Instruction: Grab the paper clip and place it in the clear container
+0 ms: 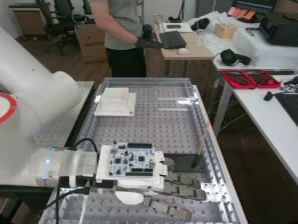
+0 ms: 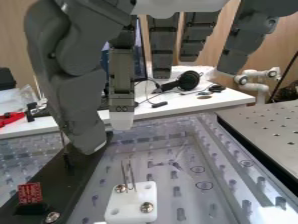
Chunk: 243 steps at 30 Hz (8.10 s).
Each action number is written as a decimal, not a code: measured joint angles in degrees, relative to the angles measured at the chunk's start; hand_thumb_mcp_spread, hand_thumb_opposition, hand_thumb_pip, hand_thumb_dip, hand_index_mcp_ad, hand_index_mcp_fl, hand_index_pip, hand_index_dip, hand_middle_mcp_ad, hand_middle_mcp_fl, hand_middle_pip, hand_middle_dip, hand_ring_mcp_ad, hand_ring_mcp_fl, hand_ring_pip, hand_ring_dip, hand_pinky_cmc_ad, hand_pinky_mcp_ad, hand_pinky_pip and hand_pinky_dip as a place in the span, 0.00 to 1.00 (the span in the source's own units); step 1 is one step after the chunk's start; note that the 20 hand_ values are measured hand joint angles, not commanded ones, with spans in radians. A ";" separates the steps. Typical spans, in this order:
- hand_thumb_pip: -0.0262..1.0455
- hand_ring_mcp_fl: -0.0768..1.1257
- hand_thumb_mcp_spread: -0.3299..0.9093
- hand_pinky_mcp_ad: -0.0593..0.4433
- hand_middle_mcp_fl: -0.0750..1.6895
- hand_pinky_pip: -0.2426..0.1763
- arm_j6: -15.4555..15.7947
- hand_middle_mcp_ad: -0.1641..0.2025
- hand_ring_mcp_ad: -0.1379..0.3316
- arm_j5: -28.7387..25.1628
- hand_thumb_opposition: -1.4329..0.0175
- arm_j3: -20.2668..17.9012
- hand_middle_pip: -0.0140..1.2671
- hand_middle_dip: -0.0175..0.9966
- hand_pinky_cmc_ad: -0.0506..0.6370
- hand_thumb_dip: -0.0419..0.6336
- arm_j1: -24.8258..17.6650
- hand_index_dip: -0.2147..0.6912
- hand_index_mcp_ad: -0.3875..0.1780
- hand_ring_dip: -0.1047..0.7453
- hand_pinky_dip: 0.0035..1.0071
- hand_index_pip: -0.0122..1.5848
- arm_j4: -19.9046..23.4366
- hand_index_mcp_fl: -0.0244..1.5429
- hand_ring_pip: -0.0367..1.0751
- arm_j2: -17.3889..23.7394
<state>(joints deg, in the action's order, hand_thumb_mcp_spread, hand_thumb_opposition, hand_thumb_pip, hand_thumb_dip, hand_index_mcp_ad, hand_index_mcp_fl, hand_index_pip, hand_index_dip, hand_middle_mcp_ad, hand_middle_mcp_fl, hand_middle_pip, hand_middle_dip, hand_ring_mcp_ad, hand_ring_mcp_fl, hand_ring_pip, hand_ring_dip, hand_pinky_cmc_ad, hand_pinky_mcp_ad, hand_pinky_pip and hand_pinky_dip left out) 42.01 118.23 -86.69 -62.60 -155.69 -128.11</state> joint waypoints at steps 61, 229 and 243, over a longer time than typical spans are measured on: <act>0.49 0.09 0.71 0.64 0.16 0.67 -0.22 0.66 0.48 6.31 0.40 4.33 0.11 0.20 0.55 0.42 2.48 0.32 0.38 0.22 0.18 0.85 0.21 0.27 0.11 -4.94; 0.49 0.14 0.70 0.65 0.23 0.67 -14.48 0.63 0.47 -17.23 0.31 -23.23 0.11 0.20 0.58 0.42 -21.92 0.33 0.36 0.22 0.19 0.70 16.29 0.57 0.12 27.52; 0.49 0.14 0.70 0.65 0.24 0.67 -10.38 0.63 0.47 -35.70 0.30 -24.49 0.11 0.20 0.58 0.41 -37.92 0.36 0.38 0.22 0.19 0.67 15.40 0.59 0.12 29.72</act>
<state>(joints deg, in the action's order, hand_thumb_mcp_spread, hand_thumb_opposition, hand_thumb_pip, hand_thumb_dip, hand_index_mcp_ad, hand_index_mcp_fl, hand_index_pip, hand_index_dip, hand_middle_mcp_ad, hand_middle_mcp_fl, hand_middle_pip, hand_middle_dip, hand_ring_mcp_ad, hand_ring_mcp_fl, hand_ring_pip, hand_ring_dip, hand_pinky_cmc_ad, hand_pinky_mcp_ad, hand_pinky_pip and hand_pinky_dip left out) 31.63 82.53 -111.18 -100.52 -140.29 -98.39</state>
